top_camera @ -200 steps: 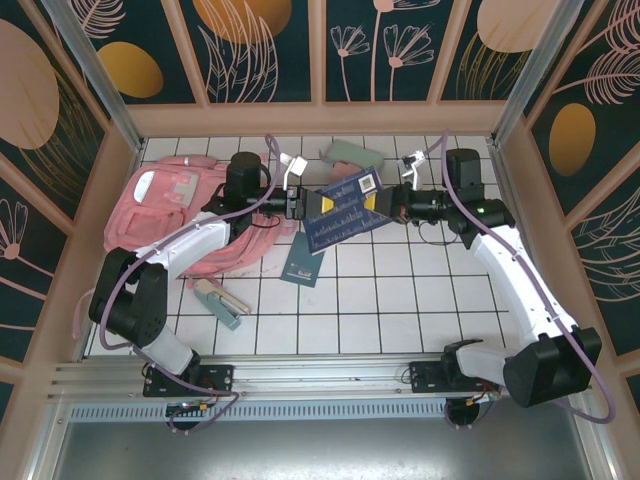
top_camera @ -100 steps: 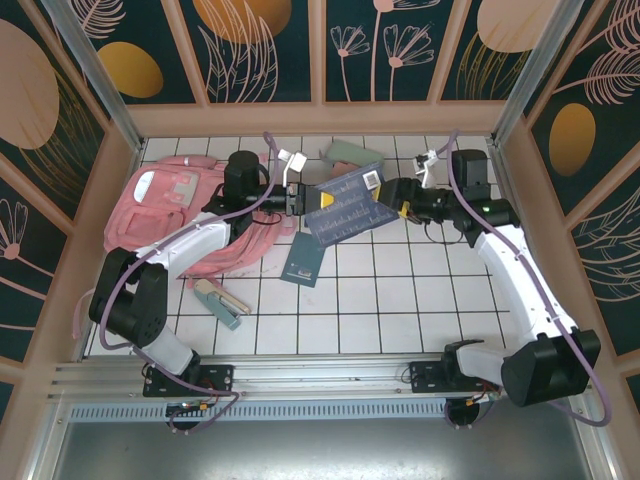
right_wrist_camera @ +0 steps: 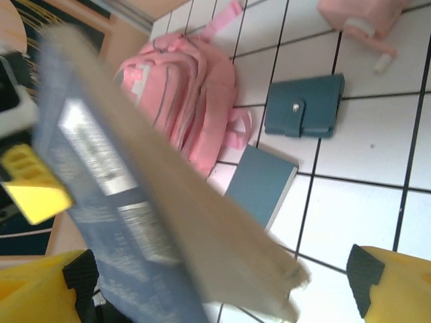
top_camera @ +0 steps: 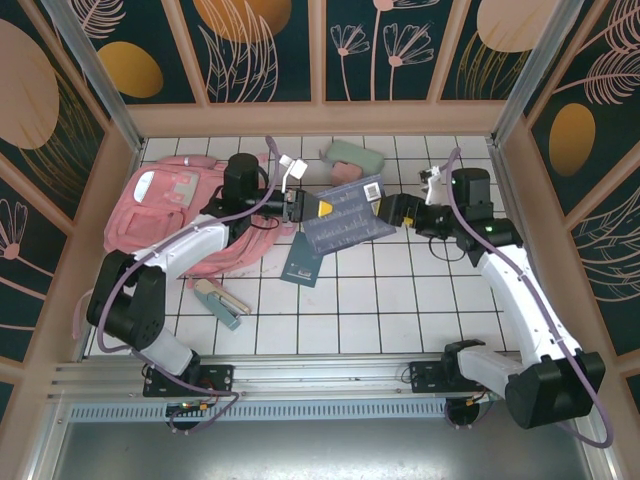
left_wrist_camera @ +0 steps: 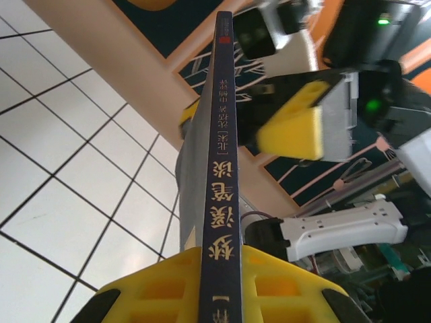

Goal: Pack the student bag

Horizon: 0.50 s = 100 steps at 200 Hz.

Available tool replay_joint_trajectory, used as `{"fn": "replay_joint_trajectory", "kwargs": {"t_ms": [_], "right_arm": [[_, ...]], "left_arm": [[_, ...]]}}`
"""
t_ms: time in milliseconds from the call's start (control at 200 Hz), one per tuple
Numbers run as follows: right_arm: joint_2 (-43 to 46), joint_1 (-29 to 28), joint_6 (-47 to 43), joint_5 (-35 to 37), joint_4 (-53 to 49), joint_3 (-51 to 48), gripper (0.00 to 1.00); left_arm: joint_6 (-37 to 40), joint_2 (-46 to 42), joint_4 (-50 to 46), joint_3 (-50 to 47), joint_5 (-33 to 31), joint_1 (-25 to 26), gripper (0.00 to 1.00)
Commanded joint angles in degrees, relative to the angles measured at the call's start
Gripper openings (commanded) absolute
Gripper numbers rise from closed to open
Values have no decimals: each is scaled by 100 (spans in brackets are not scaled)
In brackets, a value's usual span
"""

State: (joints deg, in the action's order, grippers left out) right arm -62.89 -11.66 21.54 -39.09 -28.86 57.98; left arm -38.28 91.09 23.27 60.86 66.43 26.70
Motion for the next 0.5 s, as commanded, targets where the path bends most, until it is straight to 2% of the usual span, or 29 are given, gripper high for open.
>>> {"fn": "replay_joint_trajectory", "kwargs": {"t_ms": [0, 120, 260, 420, 495], "right_arm": [[44, -46, 32, -632, 508, -63, 98], [58, -136, 71, -912, 735, -202, 96], [164, -210, 466, -1677, 1425, -601, 87], [332, -414, 691, -2116, 1630, -693, 68], [456, -458, 793, -2248, 1664, -696, 55]], "left_arm": [[-133, -324, 531, -65, 503, 100, 0], [-109, -436, 400, -116, 662, 249, 0], [248, -532, -148, -76, 740, 388, 0], [693, -541, -757, 73, 653, 381, 0], [977, -481, -1125, 201, 616, 384, 0]]}}
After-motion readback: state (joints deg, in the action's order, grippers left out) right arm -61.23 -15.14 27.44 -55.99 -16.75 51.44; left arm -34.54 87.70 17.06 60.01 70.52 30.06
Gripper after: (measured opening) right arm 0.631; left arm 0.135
